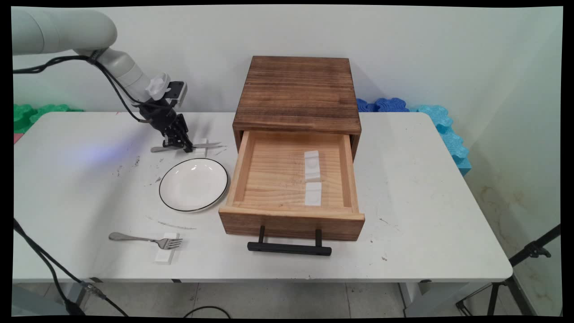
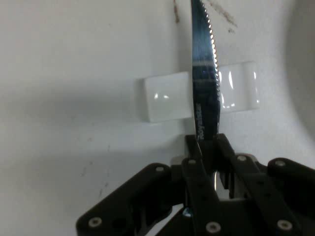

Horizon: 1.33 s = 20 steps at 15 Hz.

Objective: Place the picked object into the drawer

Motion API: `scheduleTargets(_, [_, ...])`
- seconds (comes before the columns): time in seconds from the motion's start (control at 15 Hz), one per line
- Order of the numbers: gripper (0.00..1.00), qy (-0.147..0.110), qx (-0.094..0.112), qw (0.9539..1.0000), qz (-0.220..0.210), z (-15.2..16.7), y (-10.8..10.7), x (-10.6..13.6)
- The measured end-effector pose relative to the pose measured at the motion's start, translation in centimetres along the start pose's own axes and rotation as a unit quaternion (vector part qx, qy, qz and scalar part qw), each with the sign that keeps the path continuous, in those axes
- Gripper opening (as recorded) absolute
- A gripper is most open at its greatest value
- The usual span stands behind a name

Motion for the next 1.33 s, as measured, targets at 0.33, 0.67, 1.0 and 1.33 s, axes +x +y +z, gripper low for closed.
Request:
scheduleTargets(0.33, [0.00, -0.001, -0.001, 1.0000, 0.003, 0.0, 0.3, 0.0])
scheduleTargets(0.67, [0.00, 0.001, 0.008, 1.0000, 0.004, -1.2, 0.7, 0.1])
scheduleTargets(1.0, [0.00, 0.002, 0.025, 0.9997, 0.005, -3.6, 1.8, 0.7])
scheduleTargets(1.33, [0.00, 0.008, 0.041, 0.9990, 0.018, -6.9, 3.6, 2.2])
